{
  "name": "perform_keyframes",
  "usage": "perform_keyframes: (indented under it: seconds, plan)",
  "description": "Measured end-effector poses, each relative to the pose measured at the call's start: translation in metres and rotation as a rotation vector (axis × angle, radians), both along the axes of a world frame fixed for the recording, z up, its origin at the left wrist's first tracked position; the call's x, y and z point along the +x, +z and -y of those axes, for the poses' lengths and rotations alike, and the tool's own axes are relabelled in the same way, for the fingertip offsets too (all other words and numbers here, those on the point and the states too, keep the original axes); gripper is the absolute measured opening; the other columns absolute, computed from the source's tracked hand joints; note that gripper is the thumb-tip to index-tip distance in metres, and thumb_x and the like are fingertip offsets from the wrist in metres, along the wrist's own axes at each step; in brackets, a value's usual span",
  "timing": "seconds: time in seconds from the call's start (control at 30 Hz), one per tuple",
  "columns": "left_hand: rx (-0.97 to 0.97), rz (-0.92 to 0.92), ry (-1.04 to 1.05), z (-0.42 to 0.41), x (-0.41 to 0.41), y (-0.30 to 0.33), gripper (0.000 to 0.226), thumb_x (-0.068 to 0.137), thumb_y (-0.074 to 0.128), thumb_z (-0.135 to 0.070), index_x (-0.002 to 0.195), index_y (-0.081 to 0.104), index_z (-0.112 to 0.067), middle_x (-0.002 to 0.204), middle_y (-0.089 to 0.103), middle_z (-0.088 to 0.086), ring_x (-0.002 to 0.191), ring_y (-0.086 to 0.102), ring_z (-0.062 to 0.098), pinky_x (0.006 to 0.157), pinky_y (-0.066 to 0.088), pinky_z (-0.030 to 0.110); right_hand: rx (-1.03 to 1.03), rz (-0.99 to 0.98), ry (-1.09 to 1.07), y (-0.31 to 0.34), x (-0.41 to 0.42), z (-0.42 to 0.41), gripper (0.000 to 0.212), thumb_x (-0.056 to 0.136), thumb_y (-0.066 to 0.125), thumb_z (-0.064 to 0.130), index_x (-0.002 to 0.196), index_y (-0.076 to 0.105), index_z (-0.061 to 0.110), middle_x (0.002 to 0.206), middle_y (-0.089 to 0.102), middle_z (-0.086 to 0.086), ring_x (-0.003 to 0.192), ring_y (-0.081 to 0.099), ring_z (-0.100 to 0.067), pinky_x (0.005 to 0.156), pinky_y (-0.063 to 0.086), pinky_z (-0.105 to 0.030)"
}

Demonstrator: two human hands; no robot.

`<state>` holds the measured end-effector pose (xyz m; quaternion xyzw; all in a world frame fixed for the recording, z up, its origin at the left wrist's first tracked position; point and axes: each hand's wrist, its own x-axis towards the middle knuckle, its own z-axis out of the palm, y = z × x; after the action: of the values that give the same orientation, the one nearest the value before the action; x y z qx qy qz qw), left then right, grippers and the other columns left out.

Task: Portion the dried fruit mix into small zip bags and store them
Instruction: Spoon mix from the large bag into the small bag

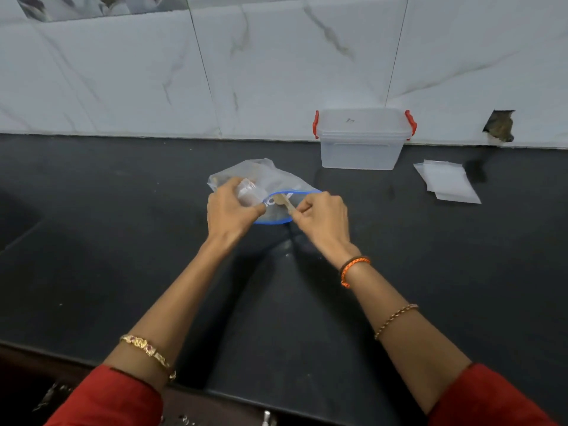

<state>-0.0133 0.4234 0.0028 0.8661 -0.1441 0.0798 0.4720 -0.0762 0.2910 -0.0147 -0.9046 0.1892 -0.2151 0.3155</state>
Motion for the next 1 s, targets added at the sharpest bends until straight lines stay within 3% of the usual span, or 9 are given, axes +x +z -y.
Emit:
perform_keyframes:
  seconds: [0.1,0.23,0.33,0.4,0.47,0.57,0.67,0.8,1.0]
  plan:
    - [-0.083,-0.02,-0.079,-0.003,0.001,-0.005,0.048,0.051,0.068,-0.037,0.096,0.065,-0.018,0.085,0.069,0.008,0.08,0.065,0.027,0.072,0.055,0.042,-0.061,-0.004,0.0,-0.01,0.019,-0.019,0.026,0.087,0.054,0.016,0.062,0.053,0.006,0.06,0.052,-0.007,0.062,0.051,-0.028,0.058,0.038,-0.033]
    - [-0.183,-0.106,-0.139,-0.008,0.013,-0.008,0.029,0.064,0.079,-0.013,0.084,0.061,-0.023,0.084,0.068,0.005,0.078,0.066,0.02,0.066,0.057,0.034,-0.094,-0.026,-0.018,-0.02,0.037,-0.028,0.032,0.09,0.05,0.015,0.06,0.041,0.01,0.051,0.031,0.003,0.053,0.037,-0.02,0.052,0.027,-0.028]
    - [-0.307,-0.225,-0.126,-0.016,0.036,-0.006,0.028,0.061,0.079,-0.006,0.081,0.065,-0.018,0.08,0.067,0.0,0.074,0.065,0.015,0.063,0.056,0.028,-0.073,-0.013,-0.049,-0.022,0.044,-0.024,0.042,0.09,0.052,0.018,0.052,0.035,0.013,0.051,0.039,-0.001,0.054,0.04,-0.021,0.054,0.033,-0.03]
    - [-0.335,-0.267,-0.085,-0.022,0.058,-0.004,0.025,0.055,0.079,-0.012,0.075,0.065,-0.017,0.077,0.068,-0.001,0.075,0.065,0.017,0.066,0.054,0.029,-0.031,0.017,-0.07,-0.023,0.047,-0.021,0.037,0.088,0.055,0.017,0.052,0.048,0.009,0.057,0.055,-0.009,0.059,0.051,-0.025,0.058,0.043,-0.033]
    - [-0.299,-0.299,0.015,-0.026,0.085,-0.004,0.023,0.059,0.08,-0.014,0.076,0.065,-0.016,0.078,0.067,-0.001,0.078,0.064,0.018,0.064,0.051,0.025,0.01,0.047,-0.087,-0.025,0.049,-0.02,0.028,0.086,0.058,0.015,0.063,0.061,-0.001,0.065,0.066,-0.015,0.064,0.061,-0.028,0.064,0.05,-0.037]
    - [-0.243,-0.35,0.141,-0.026,0.123,-0.008,0.028,0.068,0.077,-0.018,0.091,0.064,-0.01,0.095,0.067,0.007,0.086,0.063,0.022,0.069,0.05,0.029,0.026,0.039,-0.1,-0.03,0.053,-0.02,0.028,0.084,0.06,0.014,0.061,0.058,0.0,0.066,0.068,-0.014,0.065,0.063,-0.028,0.066,0.051,-0.038]
    - [-0.209,-0.38,0.126,-0.014,0.147,-0.012,0.034,0.074,0.073,-0.018,0.104,0.061,-0.006,0.107,0.064,0.011,0.086,0.058,0.021,0.07,0.045,0.028,0.022,0.024,-0.104,-0.033,0.054,-0.019,0.034,0.083,0.06,0.014,0.052,0.048,0.009,0.064,0.067,-0.014,0.063,0.062,-0.028,0.063,0.05,-0.037]
    - [-0.072,-0.355,0.091,0.004,0.17,-0.014,0.033,0.077,0.069,-0.026,0.101,0.06,-0.006,0.11,0.063,0.012,0.092,0.059,0.025,0.08,0.05,0.034,0.028,-0.012,-0.088,-0.037,0.053,-0.019,0.027,0.082,0.06,0.013,0.057,0.058,0.001,0.063,0.067,-0.015,0.063,0.061,-0.029,0.059,0.045,-0.033]
    - [0.162,-0.308,0.06,0.022,0.19,-0.005,0.041,0.078,0.066,-0.029,0.11,0.057,-0.004,0.113,0.06,0.011,0.107,0.056,0.031,0.098,0.044,0.041,0.026,-0.034,-0.059,-0.039,0.054,-0.021,0.048,0.082,0.059,0.013,0.042,0.033,0.018,0.043,0.043,0.0,0.043,0.037,-0.016,0.046,0.027,-0.02]
